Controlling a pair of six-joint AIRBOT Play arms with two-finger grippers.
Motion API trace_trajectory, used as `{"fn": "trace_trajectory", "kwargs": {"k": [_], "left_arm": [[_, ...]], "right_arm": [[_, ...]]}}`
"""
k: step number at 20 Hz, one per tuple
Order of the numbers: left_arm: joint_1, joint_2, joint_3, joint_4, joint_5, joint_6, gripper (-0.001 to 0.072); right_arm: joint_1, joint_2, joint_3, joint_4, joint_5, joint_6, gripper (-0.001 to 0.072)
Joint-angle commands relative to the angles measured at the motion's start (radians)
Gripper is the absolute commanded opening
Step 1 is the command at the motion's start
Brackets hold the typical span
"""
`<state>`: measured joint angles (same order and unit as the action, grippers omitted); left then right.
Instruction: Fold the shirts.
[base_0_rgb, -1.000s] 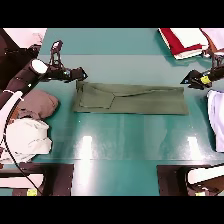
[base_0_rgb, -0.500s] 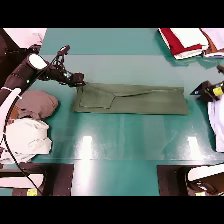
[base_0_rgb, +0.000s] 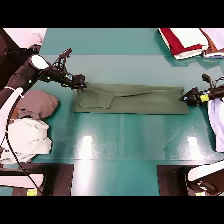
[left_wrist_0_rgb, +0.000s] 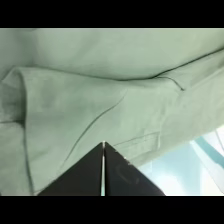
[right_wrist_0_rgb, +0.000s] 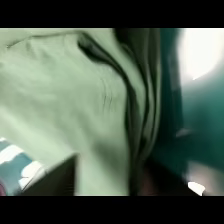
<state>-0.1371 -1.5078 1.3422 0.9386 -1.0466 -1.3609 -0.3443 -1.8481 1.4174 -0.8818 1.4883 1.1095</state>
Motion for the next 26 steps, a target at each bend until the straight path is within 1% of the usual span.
{"fn": "trace_trajectory", "kwargs": {"k": [1,2,3,6,8,11,13,15,17,20,24,26], "left_arm": [[-0.047,-0.005,0.002,-0.017,0.074,-0.001,0.0036],[-0.081,-0.008,0.006,-0.008,0.125,-0.001,0.0036],[-0.121,-0.021,0.026,-0.002,0.153,-0.001,0.0036],[-0.22,-0.125,0.141,-0.002,0.139,-0.001,0.0036],[-0.282,-0.226,0.25,-0.003,0.117,-0.001,0.0036],[-0.358,-0.362,0.387,-0.003,0.11,-0.002,0.0036],[-0.393,-0.439,0.457,-0.003,0.109,-0.014,0.0036],[-0.41,-0.497,0.507,-0.005,0.111,-0.031,0.0036],[-0.417,-0.526,0.526,-0.02,0.116,-0.032,0.0036],[-0.417,-0.545,0.528,-0.026,0.132,-0.046,0.0036],[-0.417,-0.548,0.528,-0.027,0.167,-0.046,0.0036],[-0.417,-0.548,0.528,-0.026,0.164,-0.046,0.0036]], "right_arm": [[0.039,-0.005,0.024,0.018,0.004,-0.037,0.013],[0.046,-0.002,0.038,0.018,0.016,-0.037,0.0047],[0.051,0.004,0.05,0.018,0.031,-0.036,0.0017],[0.073,0.065,0.087,0.018,0.061,0.007,0.0016],[0.095,0.123,0.132,0.019,0.09,0.065,0.0016],[0.162,0.199,0.25,0.019,0.142,0.139,0.0015],[0.221,0.232,0.341,0.02,0.146,0.199,0.0015],[0.288,0.235,0.444,0.059,0.164,0.246,0.0015],[0.354,0.234,0.527,0.103,0.168,0.265,0.0015],[0.461,0.234,0.613,0.103,0.157,0.294,0.0015],[0.589,0.226,0.628,0.103,0.124,0.299,0.0015],[0.637,0.211,0.627,0.102,0.117,0.283,0.0015]]}}
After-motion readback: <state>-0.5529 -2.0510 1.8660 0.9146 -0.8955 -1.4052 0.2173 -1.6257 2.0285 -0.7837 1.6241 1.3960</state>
